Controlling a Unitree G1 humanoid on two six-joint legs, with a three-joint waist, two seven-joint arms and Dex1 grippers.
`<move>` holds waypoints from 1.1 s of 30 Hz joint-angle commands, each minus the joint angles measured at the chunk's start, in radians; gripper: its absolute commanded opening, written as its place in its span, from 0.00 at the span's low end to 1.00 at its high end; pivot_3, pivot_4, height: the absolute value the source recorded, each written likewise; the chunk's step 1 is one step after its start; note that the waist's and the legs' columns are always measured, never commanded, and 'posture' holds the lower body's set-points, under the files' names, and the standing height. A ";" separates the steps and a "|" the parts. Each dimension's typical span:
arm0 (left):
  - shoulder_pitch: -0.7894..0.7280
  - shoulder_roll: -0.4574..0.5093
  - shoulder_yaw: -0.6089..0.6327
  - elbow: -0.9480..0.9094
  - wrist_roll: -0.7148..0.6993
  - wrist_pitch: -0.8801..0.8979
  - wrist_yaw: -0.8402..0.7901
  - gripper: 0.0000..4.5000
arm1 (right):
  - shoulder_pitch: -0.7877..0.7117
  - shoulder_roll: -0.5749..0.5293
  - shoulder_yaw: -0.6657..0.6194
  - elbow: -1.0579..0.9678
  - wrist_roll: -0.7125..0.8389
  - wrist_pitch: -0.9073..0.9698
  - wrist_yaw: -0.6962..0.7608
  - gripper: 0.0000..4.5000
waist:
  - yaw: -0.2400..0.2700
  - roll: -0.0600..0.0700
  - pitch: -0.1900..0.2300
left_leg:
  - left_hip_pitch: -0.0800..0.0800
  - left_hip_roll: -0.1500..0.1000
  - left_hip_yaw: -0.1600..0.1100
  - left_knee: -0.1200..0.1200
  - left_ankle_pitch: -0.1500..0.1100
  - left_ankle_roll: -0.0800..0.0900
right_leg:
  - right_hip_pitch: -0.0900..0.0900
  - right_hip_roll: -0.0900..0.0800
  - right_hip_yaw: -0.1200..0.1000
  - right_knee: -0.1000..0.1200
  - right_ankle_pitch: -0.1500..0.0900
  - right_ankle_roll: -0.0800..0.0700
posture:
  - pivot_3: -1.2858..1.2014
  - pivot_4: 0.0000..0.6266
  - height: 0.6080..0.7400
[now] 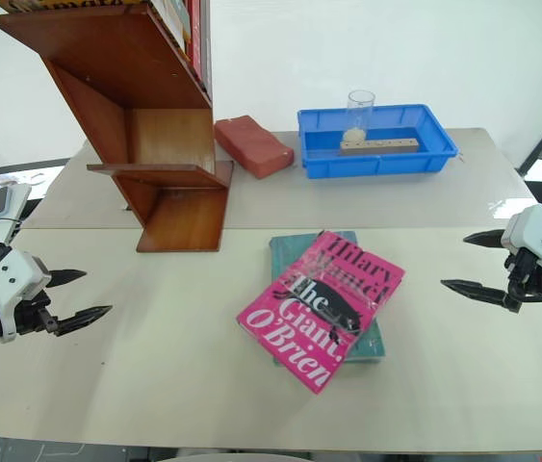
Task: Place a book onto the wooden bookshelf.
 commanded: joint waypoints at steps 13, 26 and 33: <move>-0.080 0.013 0.035 0.006 -0.099 0.074 -0.104 1.00 | -0.004 0.009 -0.020 -0.067 -0.030 0.078 -0.073 0.98 | -0.002 0.000 0.000 | 0.000 0.000 0.000 0.000 0.000 0.000 | 0.000 0.000 0.000 0.000 0.000 0.000 | 0.52 0.24 0.31; -0.451 -0.136 -0.120 -0.048 -0.473 0.584 -0.025 1.00 | 0.138 0.026 -0.046 -0.135 -0.084 0.031 -0.071 0.35 | 0.006 -0.001 0.000 | 0.000 -0.001 -0.001 0.001 0.000 0.000 | 0.002 0.000 -0.001 -0.001 0.000 0.002 | 0.52 0.24 0.31; -0.637 -0.319 -0.265 0.079 -0.514 0.726 0.018 1.00 | 0.194 0.069 0.005 -0.233 -0.129 0.039 -0.112 0.01 | -0.008 -0.001 0.000 | -0.001 -0.001 -0.002 0.000 0.000 0.001 | 0.007 0.002 0.000 -0.001 0.001 0.002 | 0.52 0.24 0.31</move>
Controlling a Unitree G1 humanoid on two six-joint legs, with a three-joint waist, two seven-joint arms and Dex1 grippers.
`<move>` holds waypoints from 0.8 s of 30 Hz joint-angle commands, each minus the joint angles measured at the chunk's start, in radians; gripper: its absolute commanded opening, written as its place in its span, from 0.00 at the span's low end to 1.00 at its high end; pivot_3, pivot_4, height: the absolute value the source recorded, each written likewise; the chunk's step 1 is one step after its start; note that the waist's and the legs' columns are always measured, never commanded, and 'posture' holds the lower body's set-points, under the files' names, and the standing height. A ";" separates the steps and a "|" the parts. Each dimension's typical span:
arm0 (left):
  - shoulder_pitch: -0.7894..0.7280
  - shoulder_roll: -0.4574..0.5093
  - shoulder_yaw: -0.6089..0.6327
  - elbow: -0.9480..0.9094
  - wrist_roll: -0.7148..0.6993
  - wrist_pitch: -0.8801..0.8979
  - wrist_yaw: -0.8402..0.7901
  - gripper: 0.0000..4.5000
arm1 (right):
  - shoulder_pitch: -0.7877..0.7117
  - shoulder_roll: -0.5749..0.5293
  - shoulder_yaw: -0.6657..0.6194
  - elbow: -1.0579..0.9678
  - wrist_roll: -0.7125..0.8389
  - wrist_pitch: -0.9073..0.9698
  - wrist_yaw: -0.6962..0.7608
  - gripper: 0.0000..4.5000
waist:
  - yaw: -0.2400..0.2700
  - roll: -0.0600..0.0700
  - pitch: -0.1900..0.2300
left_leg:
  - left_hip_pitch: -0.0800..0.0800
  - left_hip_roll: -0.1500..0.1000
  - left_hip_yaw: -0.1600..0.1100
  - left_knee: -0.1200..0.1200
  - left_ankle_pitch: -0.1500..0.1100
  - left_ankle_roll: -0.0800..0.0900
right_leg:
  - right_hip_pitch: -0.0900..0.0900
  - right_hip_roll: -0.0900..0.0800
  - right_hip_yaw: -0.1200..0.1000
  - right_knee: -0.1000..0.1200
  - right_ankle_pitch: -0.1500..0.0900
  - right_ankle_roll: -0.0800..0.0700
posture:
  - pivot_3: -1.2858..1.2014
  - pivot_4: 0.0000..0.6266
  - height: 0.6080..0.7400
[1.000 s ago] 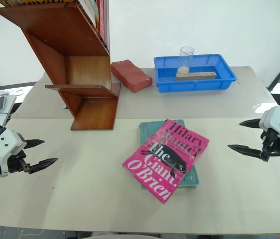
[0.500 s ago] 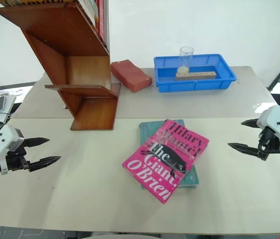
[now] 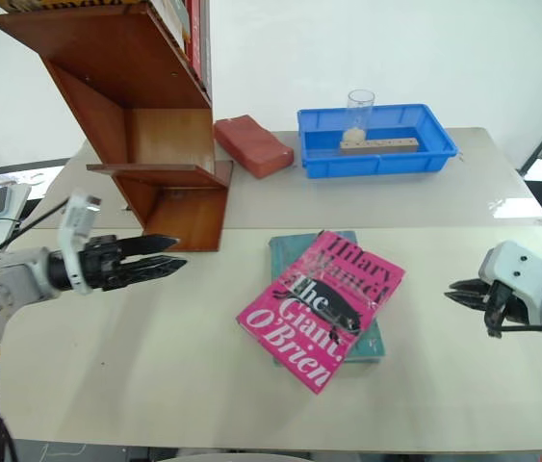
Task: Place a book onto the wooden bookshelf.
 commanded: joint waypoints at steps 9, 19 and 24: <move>-0.159 -0.210 -0.170 0.381 0.087 0.025 -0.031 1.00 | -0.132 0.069 0.183 -0.027 -0.090 -0.034 -0.088 0.01 | -0.002 0.000 0.000 | 0.001 -0.001 -0.002 0.001 0.000 0.000 | 0.002 0.000 -0.001 -0.001 0.001 0.000 | 0.52 0.24 0.31; -0.146 -0.335 -0.167 0.450 0.111 0.075 -0.005 1.00 | -0.296 0.165 0.345 0.062 -0.153 -0.111 -0.095 0.01 | 0.002 0.000 0.000 | 0.000 -0.002 -0.005 0.001 0.000 0.000 | 0.004 0.000 -0.001 -0.003 0.002 -0.001 | 0.52 0.24 0.31; -0.094 -0.392 -0.148 0.389 0.094 0.095 0.048 1.00 | -0.404 0.225 0.413 0.119 -0.171 -0.140 -0.093 0.01 | -0.002 0.000 0.000 | 0.002 -0.002 -0.006 0.001 0.000 -0.001 | 0.008 0.000 -0.001 -0.005 0.003 -0.001 | 0.52 0.24 0.31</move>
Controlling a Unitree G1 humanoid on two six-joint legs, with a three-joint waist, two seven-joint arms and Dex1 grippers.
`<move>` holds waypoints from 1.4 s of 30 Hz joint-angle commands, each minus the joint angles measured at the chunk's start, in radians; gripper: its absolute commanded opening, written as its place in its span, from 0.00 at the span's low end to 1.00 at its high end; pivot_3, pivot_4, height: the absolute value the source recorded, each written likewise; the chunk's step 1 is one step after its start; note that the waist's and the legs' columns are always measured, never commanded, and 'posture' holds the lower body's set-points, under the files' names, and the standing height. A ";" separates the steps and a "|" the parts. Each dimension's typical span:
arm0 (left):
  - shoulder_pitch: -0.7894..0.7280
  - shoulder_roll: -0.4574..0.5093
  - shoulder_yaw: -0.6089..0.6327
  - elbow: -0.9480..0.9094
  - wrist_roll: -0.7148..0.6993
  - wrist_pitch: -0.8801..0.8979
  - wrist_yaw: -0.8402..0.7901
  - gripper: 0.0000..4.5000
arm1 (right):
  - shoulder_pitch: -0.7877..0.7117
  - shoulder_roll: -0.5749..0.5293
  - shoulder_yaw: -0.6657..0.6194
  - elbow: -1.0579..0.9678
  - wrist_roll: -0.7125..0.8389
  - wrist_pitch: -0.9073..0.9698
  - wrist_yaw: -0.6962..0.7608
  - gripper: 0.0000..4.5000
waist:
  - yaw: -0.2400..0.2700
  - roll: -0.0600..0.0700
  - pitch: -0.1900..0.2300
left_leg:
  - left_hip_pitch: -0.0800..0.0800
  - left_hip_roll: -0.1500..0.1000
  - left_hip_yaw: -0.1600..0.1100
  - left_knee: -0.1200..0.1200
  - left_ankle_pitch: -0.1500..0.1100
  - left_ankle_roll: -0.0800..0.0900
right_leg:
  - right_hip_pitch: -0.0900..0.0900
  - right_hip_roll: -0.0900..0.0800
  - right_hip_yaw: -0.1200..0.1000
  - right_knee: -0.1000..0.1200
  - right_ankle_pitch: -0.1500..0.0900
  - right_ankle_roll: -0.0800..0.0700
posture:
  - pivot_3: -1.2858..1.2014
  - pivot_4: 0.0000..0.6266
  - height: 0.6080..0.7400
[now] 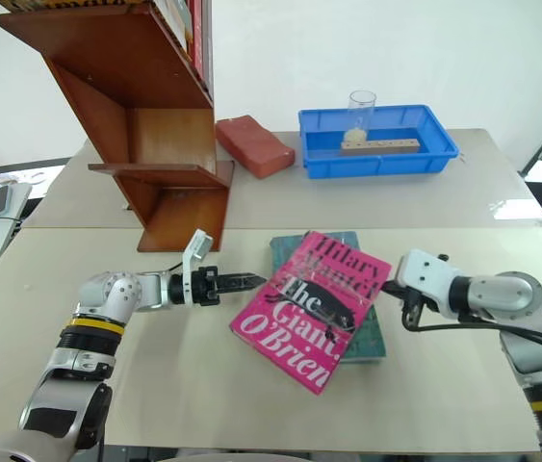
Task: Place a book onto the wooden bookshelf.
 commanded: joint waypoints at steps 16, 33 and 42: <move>0.173 -0.142 0.214 -0.327 -0.202 0.187 0.246 0.40 | -0.192 0.124 0.094 0.035 0.002 -0.024 0.044 0.00 | 0.005 0.000 0.000 | -0.001 -0.002 -0.005 0.000 0.001 -0.002 | 0.004 0.000 0.000 -0.003 0.001 -0.001 | 0.52 0.24 0.31; -0.150 0.156 0.041 -0.634 0.182 -0.513 0.065 0.15 | 0.086 -0.220 -0.418 -0.360 0.354 0.358 0.207 0.00 | 0.012 0.002 0.005 | -0.002 -0.005 -0.006 -0.002 0.003 -0.006 | 0.010 -0.002 0.001 -0.010 0.002 0.001 | 0.52 0.24 0.31; -0.423 0.279 -0.089 -0.329 0.691 -1.357 0.033 0.15 | -0.160 -0.219 -0.494 -0.470 0.683 0.661 0.025 0.00 | -0.007 0.004 0.008 | -0.001 -0.005 -0.006 -0.005 0.003 -0.006 | 0.009 -0.001 0.003 -0.012 0.003 -0.001 | 0.52 0.24 0.31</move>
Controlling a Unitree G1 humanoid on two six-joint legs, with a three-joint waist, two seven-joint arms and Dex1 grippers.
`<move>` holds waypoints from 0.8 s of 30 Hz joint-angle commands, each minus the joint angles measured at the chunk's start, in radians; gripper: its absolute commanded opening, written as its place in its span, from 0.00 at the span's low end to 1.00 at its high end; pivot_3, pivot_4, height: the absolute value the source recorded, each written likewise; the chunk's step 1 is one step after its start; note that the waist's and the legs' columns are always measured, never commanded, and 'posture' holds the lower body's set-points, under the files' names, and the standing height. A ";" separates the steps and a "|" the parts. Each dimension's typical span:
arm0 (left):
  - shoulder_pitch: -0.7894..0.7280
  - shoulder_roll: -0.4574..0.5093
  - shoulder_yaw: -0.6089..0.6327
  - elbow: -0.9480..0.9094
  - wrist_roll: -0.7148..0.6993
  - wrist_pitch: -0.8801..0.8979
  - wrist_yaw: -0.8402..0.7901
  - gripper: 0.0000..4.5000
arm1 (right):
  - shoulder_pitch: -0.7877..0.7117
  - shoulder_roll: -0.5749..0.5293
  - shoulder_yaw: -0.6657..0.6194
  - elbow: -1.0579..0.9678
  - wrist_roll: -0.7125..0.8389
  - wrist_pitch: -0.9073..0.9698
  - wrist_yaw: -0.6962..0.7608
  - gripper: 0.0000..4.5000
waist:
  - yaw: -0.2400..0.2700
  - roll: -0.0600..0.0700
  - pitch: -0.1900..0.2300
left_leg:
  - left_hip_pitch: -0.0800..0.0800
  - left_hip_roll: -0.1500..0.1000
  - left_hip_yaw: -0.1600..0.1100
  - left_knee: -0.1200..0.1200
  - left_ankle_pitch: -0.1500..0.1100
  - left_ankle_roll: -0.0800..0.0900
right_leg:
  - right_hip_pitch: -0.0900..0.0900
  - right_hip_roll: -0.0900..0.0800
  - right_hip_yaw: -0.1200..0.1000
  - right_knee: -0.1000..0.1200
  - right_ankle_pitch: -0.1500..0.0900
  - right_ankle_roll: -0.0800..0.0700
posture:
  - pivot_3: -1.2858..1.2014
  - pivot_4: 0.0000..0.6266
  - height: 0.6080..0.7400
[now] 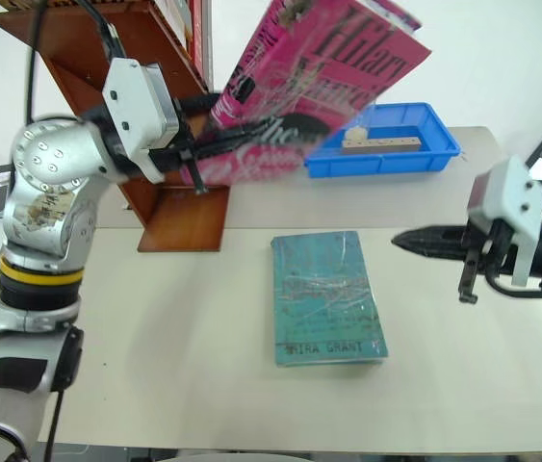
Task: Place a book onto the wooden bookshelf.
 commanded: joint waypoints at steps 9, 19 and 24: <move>-0.088 0.227 -0.052 0.346 0.351 -0.461 -0.002 0.15 | -0.267 0.046 0.083 0.006 0.158 0.098 -0.194 0.00 | 0.004 0.000 0.002 | -0.004 0.000 0.000 0.001 0.000 0.000 | -0.005 0.000 0.000 0.002 -0.001 0.002 | 0.52 0.24 0.31; -0.066 0.354 -0.070 0.410 0.486 -0.374 -0.038 0.15 | -0.348 0.087 0.182 0.055 0.130 0.055 -0.193 0.00 | 0.011 0.003 0.003 | -0.005 0.001 0.000 0.001 0.000 0.001 | -0.009 0.000 -0.001 0.005 -0.003 0.006 | 0.52 0.24 0.31; -0.062 0.364 -0.071 0.415 0.506 -0.322 -0.042 0.15 | -0.372 0.099 0.207 0.067 0.118 0.050 -0.187 0.00 | 0.012 0.004 0.002 | -0.007 0.002 0.001 0.001 0.001 0.001 | -0.012 0.001 -0.001 0.007 -0.002 0.005 | 0.52 0.24 0.31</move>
